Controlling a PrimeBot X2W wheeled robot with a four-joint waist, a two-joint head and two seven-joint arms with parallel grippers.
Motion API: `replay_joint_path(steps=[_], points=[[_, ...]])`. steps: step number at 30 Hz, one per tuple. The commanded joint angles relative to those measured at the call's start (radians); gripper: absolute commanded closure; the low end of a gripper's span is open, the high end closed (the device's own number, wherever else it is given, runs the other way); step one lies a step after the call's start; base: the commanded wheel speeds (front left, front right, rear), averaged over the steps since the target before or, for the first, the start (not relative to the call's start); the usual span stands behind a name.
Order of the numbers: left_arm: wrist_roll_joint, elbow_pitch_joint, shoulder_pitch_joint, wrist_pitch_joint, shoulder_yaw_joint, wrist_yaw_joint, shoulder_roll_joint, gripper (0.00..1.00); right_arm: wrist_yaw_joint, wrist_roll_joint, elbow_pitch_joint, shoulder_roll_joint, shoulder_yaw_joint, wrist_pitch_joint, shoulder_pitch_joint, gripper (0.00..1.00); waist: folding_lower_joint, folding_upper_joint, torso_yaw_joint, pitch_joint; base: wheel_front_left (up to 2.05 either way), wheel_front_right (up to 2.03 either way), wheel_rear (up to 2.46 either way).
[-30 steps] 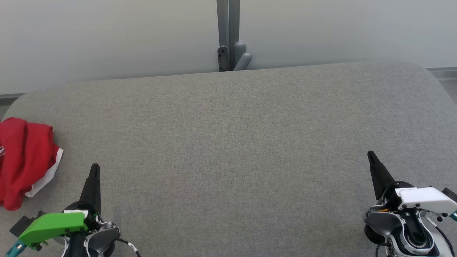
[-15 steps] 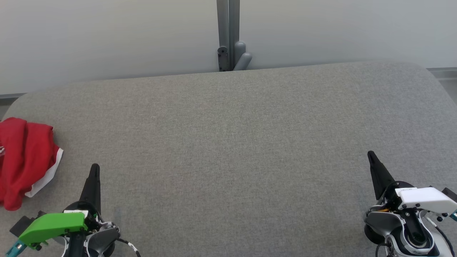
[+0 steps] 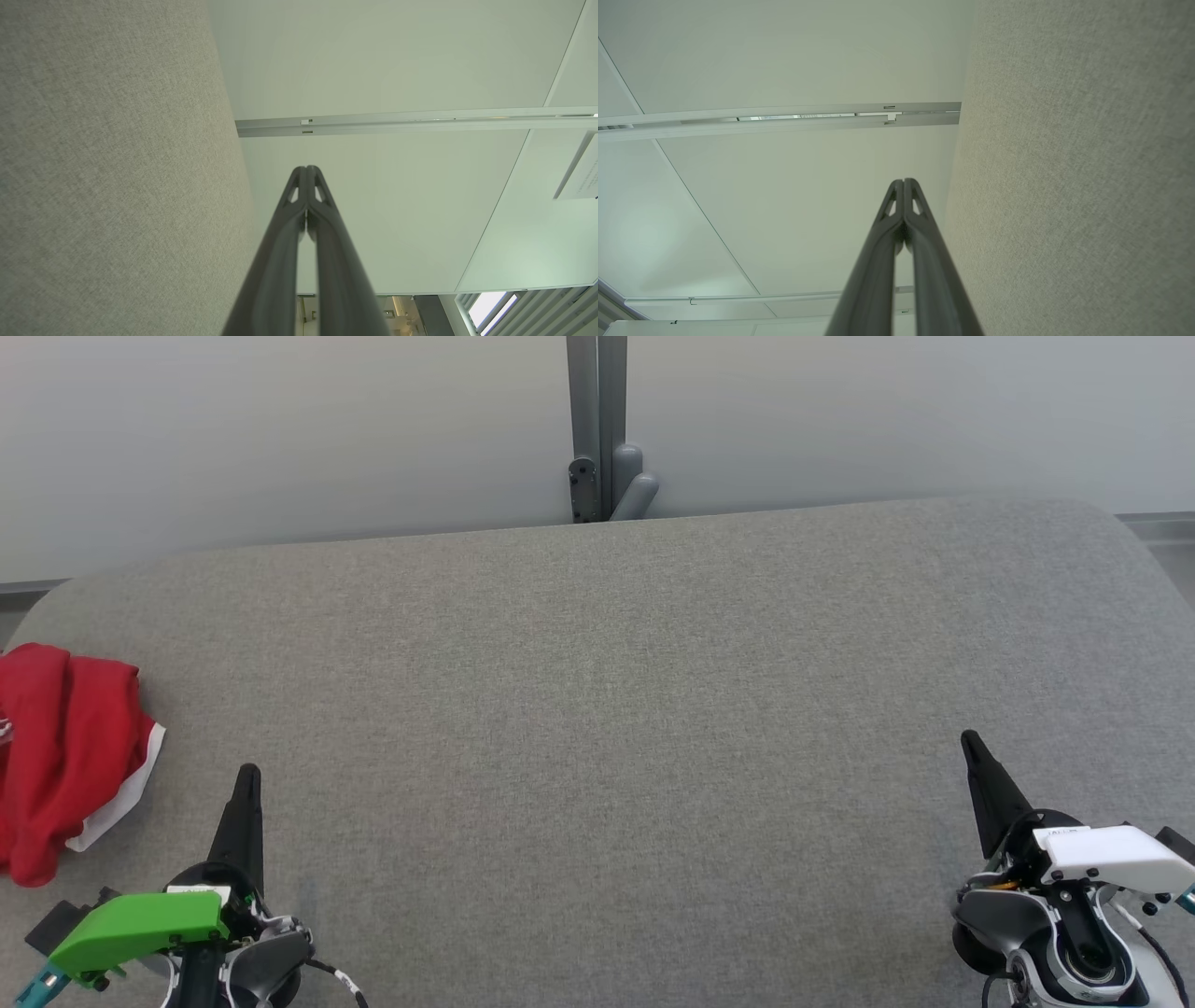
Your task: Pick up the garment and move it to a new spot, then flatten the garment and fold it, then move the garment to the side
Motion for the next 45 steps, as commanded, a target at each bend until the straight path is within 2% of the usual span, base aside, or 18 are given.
replay_joint_path(steps=[1,15,16,17,18,26,33,45], points=[[-0.003,-0.003,-0.011,0.001,0.002,-0.004,0.006,1.00,0.000,0.005,-0.003,-0.005,-0.002,0.004,0.012,1.00,0.0000,0.0000,0.000,0.000,0.00,0.00,0.00],[0.000,0.008,0.004,-0.001,-0.001,0.000,-0.002,1.00,0.000,-0.001,0.007,0.002,0.001,-0.001,0.001,1.00,0.0000,0.0000,0.000,0.000,0.00,0.00,0.00],[0.000,0.018,0.012,-0.001,-0.002,0.000,-0.003,0.00,0.000,-0.001,0.017,0.005,0.002,-0.001,0.006,0.00,0.0000,0.0000,0.000,0.000,0.00,0.00,0.00],[0.001,0.026,0.021,-0.001,-0.004,0.000,-0.005,1.00,0.000,-0.001,0.025,0.007,0.002,-0.001,0.012,1.00,0.0000,0.0000,0.000,0.000,0.00,0.00,0.00],[0.003,0.029,0.024,-0.005,-0.006,0.000,-0.005,0.00,0.000,-0.003,0.026,0.007,0.004,-0.002,0.014,0.00,0.0000,0.0000,0.000,0.001,0.00,0.00,0.00],[0.107,0.035,0.024,-0.046,-0.024,0.000,0.000,0.00,0.000,-0.072,0.023,-0.019,0.051,-0.047,0.015,0.00,0.0000,0.0000,0.001,0.002,0.00,0.00,0.00],[0.237,0.043,0.023,-0.074,-0.031,0.000,0.000,0.00,0.000,-0.191,0.027,-0.027,0.060,-0.076,0.010,0.00,0.0000,0.0000,0.000,0.004,0.00,0.00,0.00],[0.509,0.042,0.028,-0.125,-0.047,0.007,-0.001,0.00,0.000,-0.459,0.031,-0.029,0.069,-0.128,0.015,0.00,0.0000,0.0000,-0.001,0.007,0.00,0.00,0.00]])
